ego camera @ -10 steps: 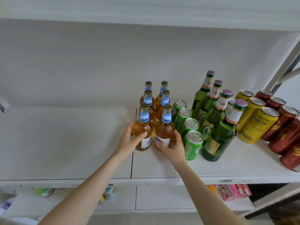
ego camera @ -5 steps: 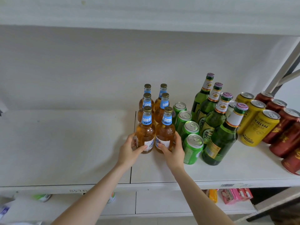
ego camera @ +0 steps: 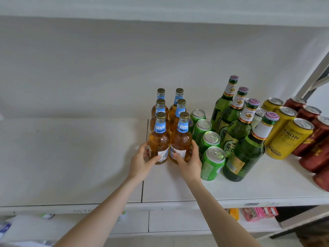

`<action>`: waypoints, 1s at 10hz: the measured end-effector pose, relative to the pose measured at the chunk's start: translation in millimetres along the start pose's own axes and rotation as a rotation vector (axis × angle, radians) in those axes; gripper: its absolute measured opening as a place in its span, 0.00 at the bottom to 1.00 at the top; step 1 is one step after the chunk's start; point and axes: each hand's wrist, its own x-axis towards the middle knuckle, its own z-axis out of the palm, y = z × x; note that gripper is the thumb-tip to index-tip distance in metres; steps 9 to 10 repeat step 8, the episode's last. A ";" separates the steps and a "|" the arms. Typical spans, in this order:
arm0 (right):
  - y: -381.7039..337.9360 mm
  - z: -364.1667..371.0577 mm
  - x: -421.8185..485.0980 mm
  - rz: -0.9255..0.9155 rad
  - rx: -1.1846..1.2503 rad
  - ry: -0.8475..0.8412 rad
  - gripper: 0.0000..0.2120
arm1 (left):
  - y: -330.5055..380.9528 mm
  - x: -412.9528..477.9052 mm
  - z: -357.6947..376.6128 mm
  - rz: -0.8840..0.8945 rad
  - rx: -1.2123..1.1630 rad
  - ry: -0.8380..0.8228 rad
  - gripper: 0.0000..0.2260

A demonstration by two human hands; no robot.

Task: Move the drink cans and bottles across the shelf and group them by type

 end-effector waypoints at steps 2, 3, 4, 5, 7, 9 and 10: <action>0.3 0.3 -0.9 -0.002 -0.021 0.005 0.37 | -2.4 0.6 0.5 -0.001 0.020 0.005 0.25; -1.3 -0.3 -1.8 -0.007 -0.046 0.000 0.37 | -2.9 0.1 0.3 0.051 0.128 0.007 0.25; -5.7 -1.6 -4.6 -0.020 -0.135 0.005 0.37 | -1.8 -0.9 -4.5 0.122 0.370 0.014 0.27; -11.9 -2.4 -8.8 -0.049 -0.302 0.018 0.37 | 1.7 -5.7 -13.3 0.216 0.627 0.040 0.27; -14.6 -6.9 -48.0 -0.083 -0.842 -0.045 0.37 | 1.5 -57.3 -33.0 0.329 1.063 0.035 0.25; -6.3 -18.2 -88.8 -0.131 -1.112 -0.085 0.35 | -11.7 -102.4 -38.4 0.465 1.092 0.052 0.25; -6.3 -18.2 -88.8 -0.131 -1.112 -0.085 0.35 | -11.7 -102.4 -38.4 0.465 1.092 0.052 0.25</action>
